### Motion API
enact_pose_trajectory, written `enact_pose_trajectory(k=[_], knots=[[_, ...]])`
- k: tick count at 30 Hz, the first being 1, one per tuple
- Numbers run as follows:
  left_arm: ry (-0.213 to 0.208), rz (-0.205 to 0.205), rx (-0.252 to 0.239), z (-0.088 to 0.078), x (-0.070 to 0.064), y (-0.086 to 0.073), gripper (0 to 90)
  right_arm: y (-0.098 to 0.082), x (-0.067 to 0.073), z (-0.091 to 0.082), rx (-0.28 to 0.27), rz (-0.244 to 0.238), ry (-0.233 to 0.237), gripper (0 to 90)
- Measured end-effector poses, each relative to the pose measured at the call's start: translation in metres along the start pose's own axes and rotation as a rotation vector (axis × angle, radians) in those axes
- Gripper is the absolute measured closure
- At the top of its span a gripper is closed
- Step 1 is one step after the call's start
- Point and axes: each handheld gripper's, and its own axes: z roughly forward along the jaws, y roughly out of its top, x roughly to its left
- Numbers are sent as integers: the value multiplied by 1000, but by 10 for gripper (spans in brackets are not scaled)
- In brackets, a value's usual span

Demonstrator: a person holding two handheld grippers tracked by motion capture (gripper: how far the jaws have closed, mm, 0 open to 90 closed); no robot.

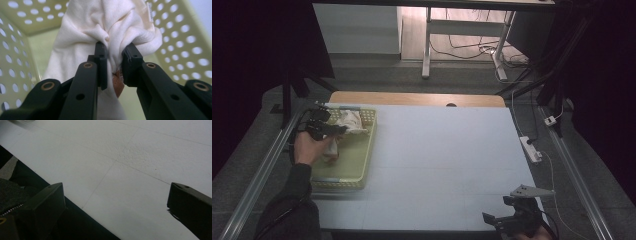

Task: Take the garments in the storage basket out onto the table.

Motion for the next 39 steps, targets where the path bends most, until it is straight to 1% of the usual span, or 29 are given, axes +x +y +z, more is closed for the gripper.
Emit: enact_pose_trajectory(k=[5,11,17,23,30,33,39], knots=[[-2,15,-63,-13,-4,1,763,0,0,-1,-3,-4,-1,16],[2,44,-134,-29,-11,1,763,0,0,-1,-6,-5,-1,16],[-8,73,-191,-47,-18,4,762,0,1,-1,-7,-6,-2,16],[-19,102,-216,-59,-29,8,762,0,1,-1,-7,-6,-1,16],[-41,145,-249,-72,-47,15,762,0,0,-1,-7,-4,-1,16],[-51,163,-273,-80,-55,18,762,0,0,-1,-8,-3,-1,16],[-85,186,-326,-94,-67,22,762,0,0,-1,-8,-2,0,16]])
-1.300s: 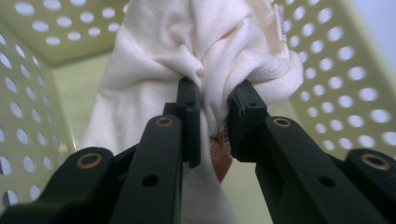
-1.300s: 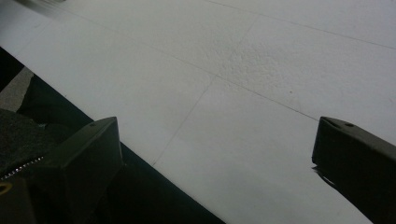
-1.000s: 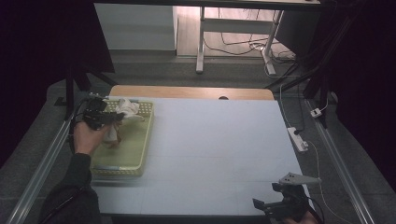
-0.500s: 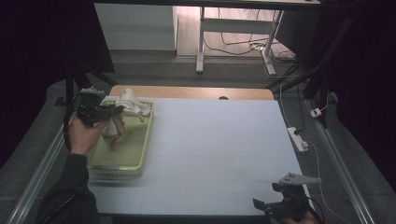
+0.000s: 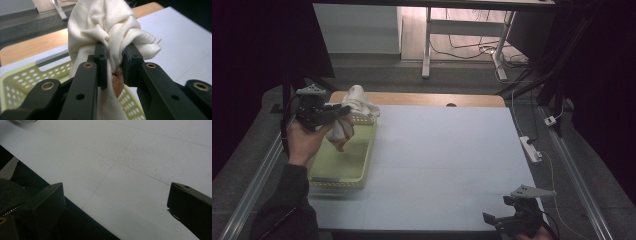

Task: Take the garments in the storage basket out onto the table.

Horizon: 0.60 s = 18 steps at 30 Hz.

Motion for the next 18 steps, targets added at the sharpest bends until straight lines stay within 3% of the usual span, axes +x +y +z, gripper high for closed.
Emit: enact_pose_trajectory(k=[18], knots=[[-58,67,-89,-11,-27,16,761,0,0,0,-1,0,-1,16]])
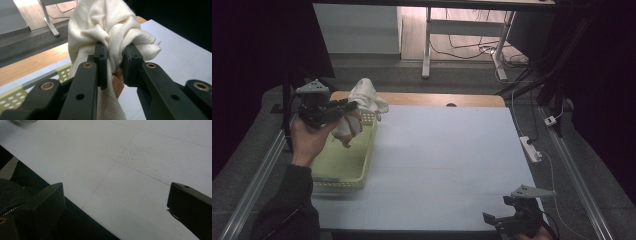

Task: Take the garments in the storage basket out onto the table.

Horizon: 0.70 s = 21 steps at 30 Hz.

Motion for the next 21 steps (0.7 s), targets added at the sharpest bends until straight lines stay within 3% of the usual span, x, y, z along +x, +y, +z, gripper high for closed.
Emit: enact_pose_trajectory(k=[11,21], knots=[[-76,27,-33,4,-19,12,760,0,0,0,1,-1,0,16],[-127,65,-24,16,-36,23,760,0,0,0,0,1,-1,16]])
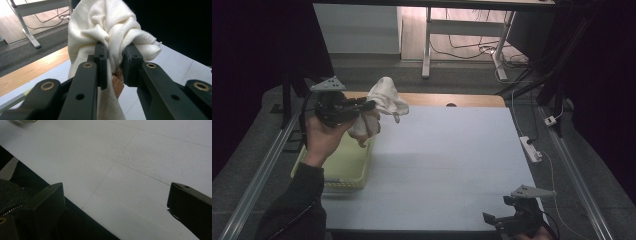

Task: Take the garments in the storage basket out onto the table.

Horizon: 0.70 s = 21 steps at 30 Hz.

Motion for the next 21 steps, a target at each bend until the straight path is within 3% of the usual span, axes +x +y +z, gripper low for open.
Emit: enact_pose_trajectory(k=[10,21], knots=[[-47,38,13,20,-16,16,760,0,0,0,0,1,1,16],[-89,50,35,48,-30,22,758,0,0,0,-2,1,2,16]])
